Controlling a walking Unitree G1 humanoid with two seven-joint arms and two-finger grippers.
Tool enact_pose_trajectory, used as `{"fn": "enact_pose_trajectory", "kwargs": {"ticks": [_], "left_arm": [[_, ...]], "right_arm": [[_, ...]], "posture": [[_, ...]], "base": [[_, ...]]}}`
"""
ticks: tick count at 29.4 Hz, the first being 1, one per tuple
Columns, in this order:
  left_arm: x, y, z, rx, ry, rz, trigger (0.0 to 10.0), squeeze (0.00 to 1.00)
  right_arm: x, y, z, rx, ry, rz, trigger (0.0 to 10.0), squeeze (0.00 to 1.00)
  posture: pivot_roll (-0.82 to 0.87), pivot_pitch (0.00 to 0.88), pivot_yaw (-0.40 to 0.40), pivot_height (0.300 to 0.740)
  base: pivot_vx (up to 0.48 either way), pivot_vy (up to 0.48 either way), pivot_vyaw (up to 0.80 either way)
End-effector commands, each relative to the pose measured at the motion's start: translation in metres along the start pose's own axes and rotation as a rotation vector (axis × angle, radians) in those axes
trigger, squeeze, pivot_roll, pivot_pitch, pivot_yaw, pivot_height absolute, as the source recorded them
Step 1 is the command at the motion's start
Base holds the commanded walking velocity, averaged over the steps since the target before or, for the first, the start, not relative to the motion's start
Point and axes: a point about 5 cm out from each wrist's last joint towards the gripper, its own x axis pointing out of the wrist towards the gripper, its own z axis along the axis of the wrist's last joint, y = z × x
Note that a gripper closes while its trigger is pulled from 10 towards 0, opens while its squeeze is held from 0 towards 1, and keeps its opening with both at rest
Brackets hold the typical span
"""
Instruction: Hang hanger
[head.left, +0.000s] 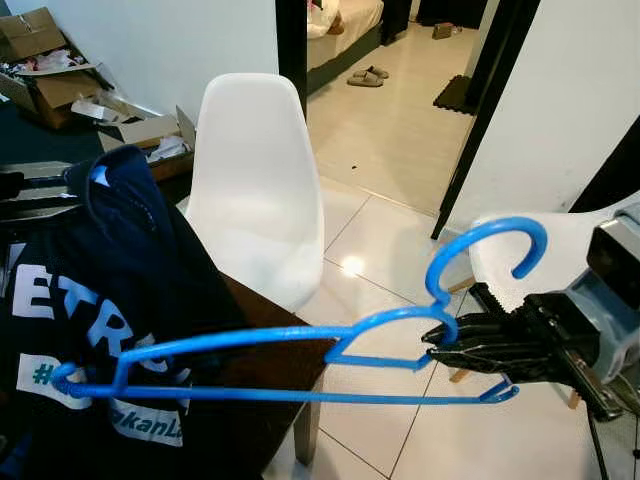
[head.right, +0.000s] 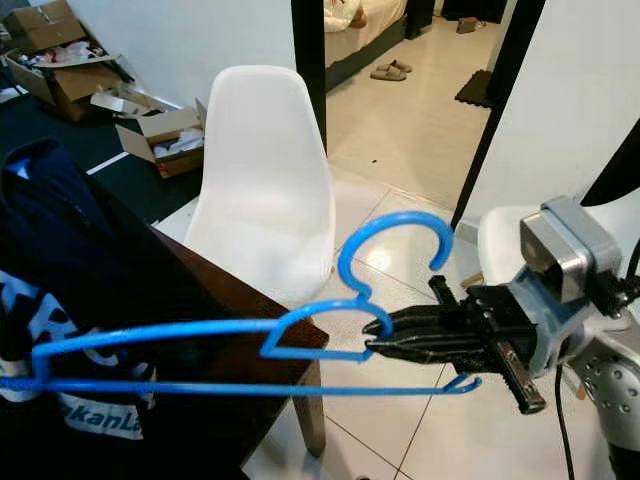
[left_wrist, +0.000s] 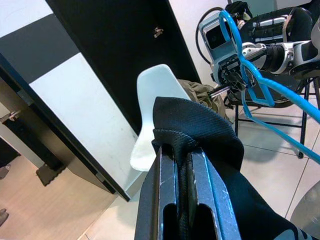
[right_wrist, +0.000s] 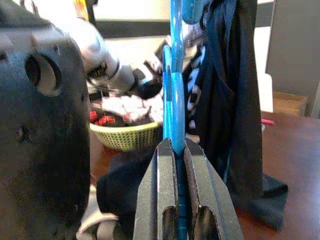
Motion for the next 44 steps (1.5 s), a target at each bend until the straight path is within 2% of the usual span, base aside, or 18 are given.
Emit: {"fn": "enact_pose_trajectory", "kwargs": {"ticks": [1,2,3,5,7,13,15,17,18,22,25,35,40,44], "left_arm": [[0.001,0.001,0.004,0.02,0.015,-0.008,10.0,0.0],[0.0,0.001,0.004,0.02,0.014,-0.01,10.0,0.0],[0.0,0.001,0.004,0.02,0.014,-0.01,10.0,0.0],[0.0,0.0,0.004,0.02,0.014,-0.014,10.0,0.0],[0.0,0.0,0.004,0.02,0.014,-0.015,10.0,0.0],[-0.001,0.0,0.004,0.022,0.012,-0.016,10.0,0.0],[0.0,0.0,0.004,0.023,0.012,-0.017,10.0,0.0],[0.0,0.0,0.004,0.025,0.01,-0.017,10.0,0.0],[0.0,0.0,0.004,0.025,0.01,-0.017,10.0,0.0],[0.0,0.0,0.004,0.028,0.007,-0.019,10.0,0.0],[0.001,0.0,0.004,0.029,0.004,-0.02,10.0,0.0],[0.002,0.0,0.005,0.026,0.003,-0.025,10.0,0.0],[0.0,0.0,0.005,0.025,0.007,-0.022,10.0,0.0],[0.0,0.0,0.005,0.024,0.009,-0.02,10.0,0.0]], "right_arm": [[-0.004,-0.002,0.017,-0.057,-0.094,-0.026,10.0,0.0],[-0.01,-0.005,0.028,-0.088,-0.174,-0.062,10.0,0.0],[-0.01,-0.005,0.028,-0.088,-0.174,-0.062,10.0,0.0],[-0.021,-0.008,0.046,-0.142,-0.296,-0.108,10.0,0.0],[-0.026,-0.009,0.053,-0.165,-0.335,-0.122,10.0,0.0],[-0.029,-0.007,0.052,-0.175,-0.312,-0.138,10.0,0.0],[-0.028,-0.008,0.047,-0.166,-0.275,-0.146,10.0,0.0],[-0.022,-0.009,0.031,-0.131,-0.161,-0.157,10.0,0.0],[-0.022,-0.009,0.031,-0.131,-0.161,-0.157,10.0,0.0],[-0.014,-0.011,0.007,-0.06,-0.013,-0.162,10.0,0.0],[-0.01,-0.014,-0.004,-0.051,0.039,-0.171,10.0,0.0],[-0.01,-0.017,-0.004,-0.077,0.033,-0.181,10.0,0.0],[-0.015,-0.01,0.023,-0.101,-0.166,-0.114,10.0,0.0],[-0.014,-0.004,0.029,-0.099,-0.211,-0.061,10.0,0.0]], "posture": [[0.02,0.113,0.023,0.74],[0.02,0.113,0.023,0.74],[0.02,0.113,0.023,0.74],[0.02,0.113,0.022,0.74],[0.02,0.113,0.022,0.74],[0.02,0.108,0.02,0.74],[0.02,0.105,0.021,0.74],[0.02,0.103,0.022,0.74],[0.02,0.103,0.022,0.74],[0.02,0.097,0.022,0.74],[0.02,0.097,0.021,0.74],[0.02,0.102,0.021,0.74],[0.03,0.107,0.023,0.74],[0.02,0.108,0.024,0.74]], "base": [[0.0,0.0,0.0],[0.0,0.0,0.0],[0.0,0.0,0.0],[0.0,0.0,0.0],[0.0,0.0,0.0],[0.0,0.0,0.0],[0.0,0.0,0.0],[0.0,0.0,0.0],[0.0,0.0,0.0],[0.0,0.0,0.0],[0.0,0.0,0.0],[0.0,0.0,0.0],[0.0,0.0,0.0],[0.0,0.0,0.0]]}}
